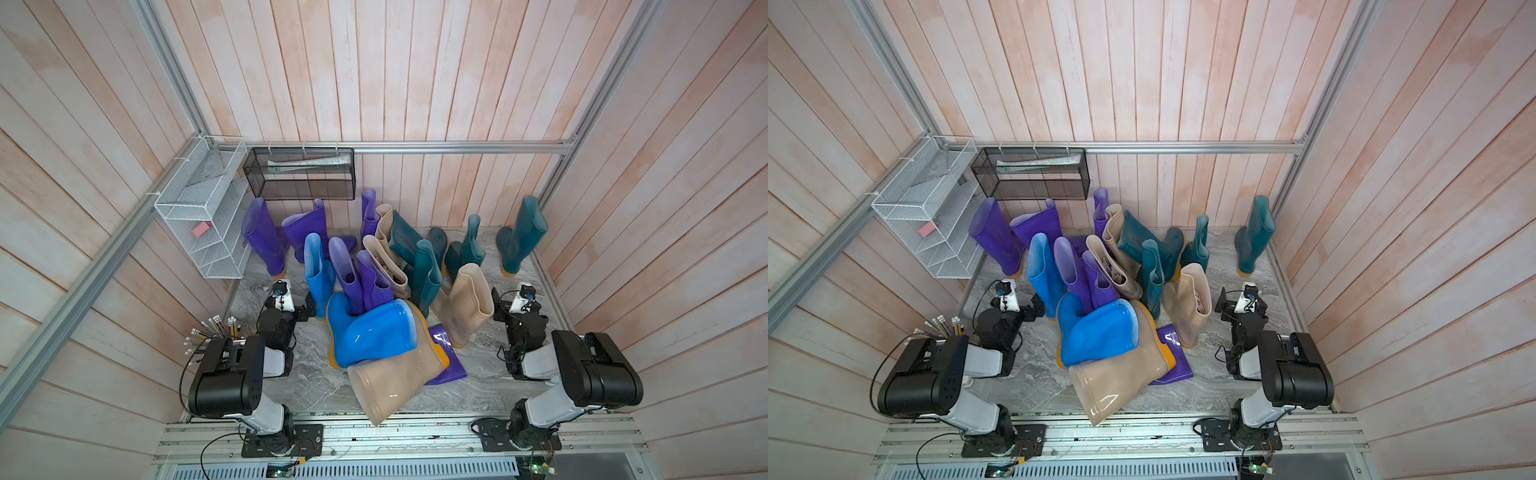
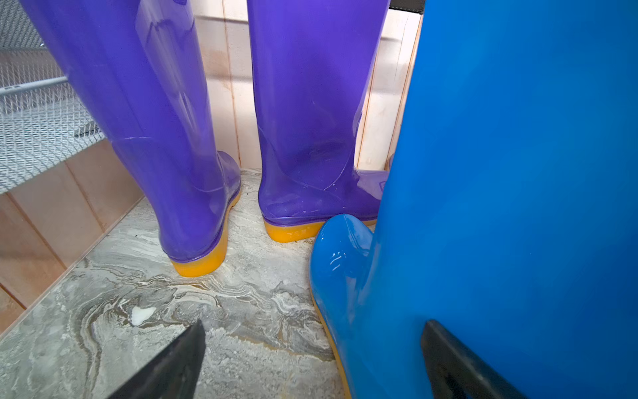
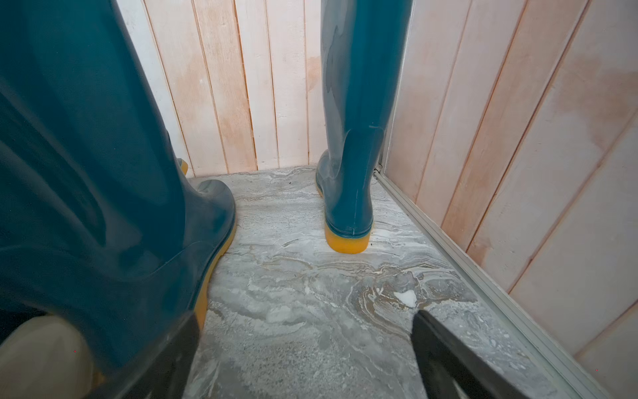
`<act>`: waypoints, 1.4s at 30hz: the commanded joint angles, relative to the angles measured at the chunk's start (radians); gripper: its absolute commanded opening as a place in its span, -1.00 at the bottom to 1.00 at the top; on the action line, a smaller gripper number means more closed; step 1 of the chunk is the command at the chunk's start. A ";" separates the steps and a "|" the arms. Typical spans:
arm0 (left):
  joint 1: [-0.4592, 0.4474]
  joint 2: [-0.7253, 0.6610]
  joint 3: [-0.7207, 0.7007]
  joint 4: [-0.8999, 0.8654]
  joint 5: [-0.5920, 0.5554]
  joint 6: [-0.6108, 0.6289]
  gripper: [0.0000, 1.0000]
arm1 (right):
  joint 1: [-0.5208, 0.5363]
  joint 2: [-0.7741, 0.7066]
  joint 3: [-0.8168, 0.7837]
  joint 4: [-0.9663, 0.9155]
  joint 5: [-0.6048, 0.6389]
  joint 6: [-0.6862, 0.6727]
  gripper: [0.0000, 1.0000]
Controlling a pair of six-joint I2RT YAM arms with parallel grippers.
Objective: Match and arrange rain boots in pairs
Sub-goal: Pair a pair of rain boots at the corner of the board.
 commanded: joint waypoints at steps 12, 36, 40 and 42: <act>-0.021 0.007 0.010 0.004 0.008 0.026 0.99 | 0.018 0.003 0.018 -0.007 -0.006 -0.028 0.96; -0.019 0.006 0.016 -0.005 -0.026 0.011 1.00 | 0.026 0.003 0.017 -0.002 -0.001 -0.040 0.96; -0.021 -0.118 -0.019 -0.037 -0.069 -0.001 0.99 | 0.029 -0.002 0.008 0.018 0.011 -0.039 0.96; -0.020 -0.242 -0.032 -0.113 -0.102 -0.011 0.99 | 0.058 -0.040 0.000 0.007 0.036 -0.070 0.96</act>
